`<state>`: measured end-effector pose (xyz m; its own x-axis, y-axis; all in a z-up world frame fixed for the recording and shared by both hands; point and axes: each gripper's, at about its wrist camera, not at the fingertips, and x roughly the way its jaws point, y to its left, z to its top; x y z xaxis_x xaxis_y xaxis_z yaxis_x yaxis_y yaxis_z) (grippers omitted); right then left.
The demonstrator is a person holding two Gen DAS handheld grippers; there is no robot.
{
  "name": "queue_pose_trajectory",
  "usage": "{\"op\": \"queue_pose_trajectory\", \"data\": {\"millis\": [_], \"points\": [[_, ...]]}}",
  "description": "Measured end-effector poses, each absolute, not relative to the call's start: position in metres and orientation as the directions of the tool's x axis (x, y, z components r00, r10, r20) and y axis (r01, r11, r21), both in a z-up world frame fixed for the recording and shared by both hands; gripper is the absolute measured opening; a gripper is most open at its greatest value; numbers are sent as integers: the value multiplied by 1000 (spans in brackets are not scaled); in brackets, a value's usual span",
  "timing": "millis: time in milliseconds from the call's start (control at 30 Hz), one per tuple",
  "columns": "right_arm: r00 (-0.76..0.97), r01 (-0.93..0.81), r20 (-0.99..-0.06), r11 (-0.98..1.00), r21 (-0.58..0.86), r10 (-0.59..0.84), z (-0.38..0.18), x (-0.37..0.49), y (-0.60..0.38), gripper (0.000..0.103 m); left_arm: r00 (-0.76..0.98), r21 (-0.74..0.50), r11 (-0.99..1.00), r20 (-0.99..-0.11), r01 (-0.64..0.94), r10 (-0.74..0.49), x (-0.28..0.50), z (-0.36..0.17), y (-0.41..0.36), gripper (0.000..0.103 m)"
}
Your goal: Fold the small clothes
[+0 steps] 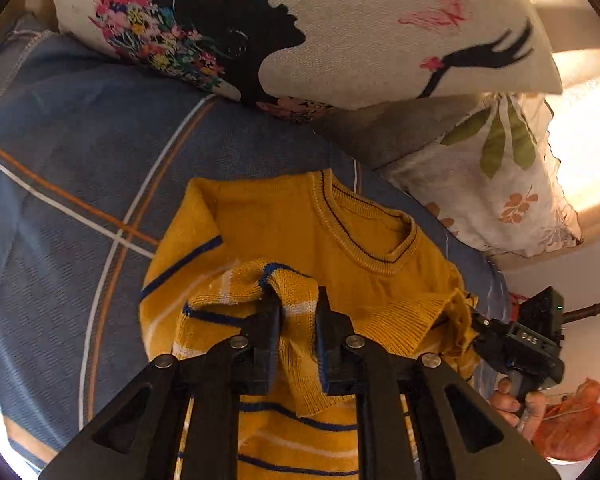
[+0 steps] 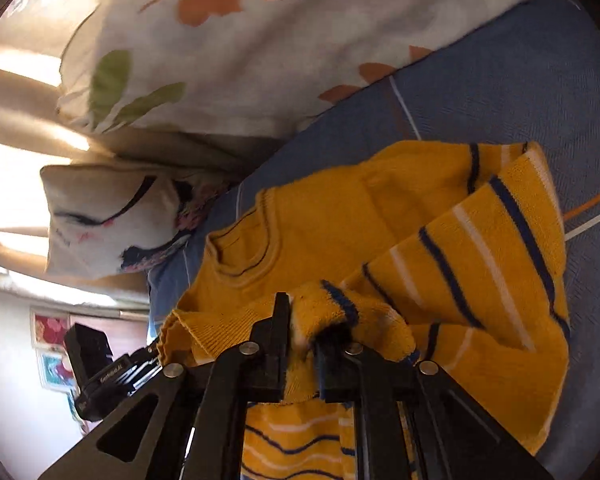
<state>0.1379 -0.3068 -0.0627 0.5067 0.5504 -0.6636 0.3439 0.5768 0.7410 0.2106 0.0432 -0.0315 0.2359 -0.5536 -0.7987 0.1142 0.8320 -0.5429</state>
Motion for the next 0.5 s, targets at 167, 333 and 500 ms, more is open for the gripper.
{"op": "queue_pose_trajectory", "data": {"millis": [167, 333, 500], "points": [[570, 332, -617, 535, 777, 543, -54, 136, -319, 52, 245, -633, 763, -724, 134, -644, 214, -21, 63, 34], [620, 301, -616, 577, 759, 487, -27, 129, -324, 58, 315, -644, 754, -695, 129, -647, 207, 1, 88, 45], [563, 227, -679, 702, 675, 471, -6, 114, -291, 58, 355, -451, 878, -803, 164, -478, 181, 2, 89, 51]]}}
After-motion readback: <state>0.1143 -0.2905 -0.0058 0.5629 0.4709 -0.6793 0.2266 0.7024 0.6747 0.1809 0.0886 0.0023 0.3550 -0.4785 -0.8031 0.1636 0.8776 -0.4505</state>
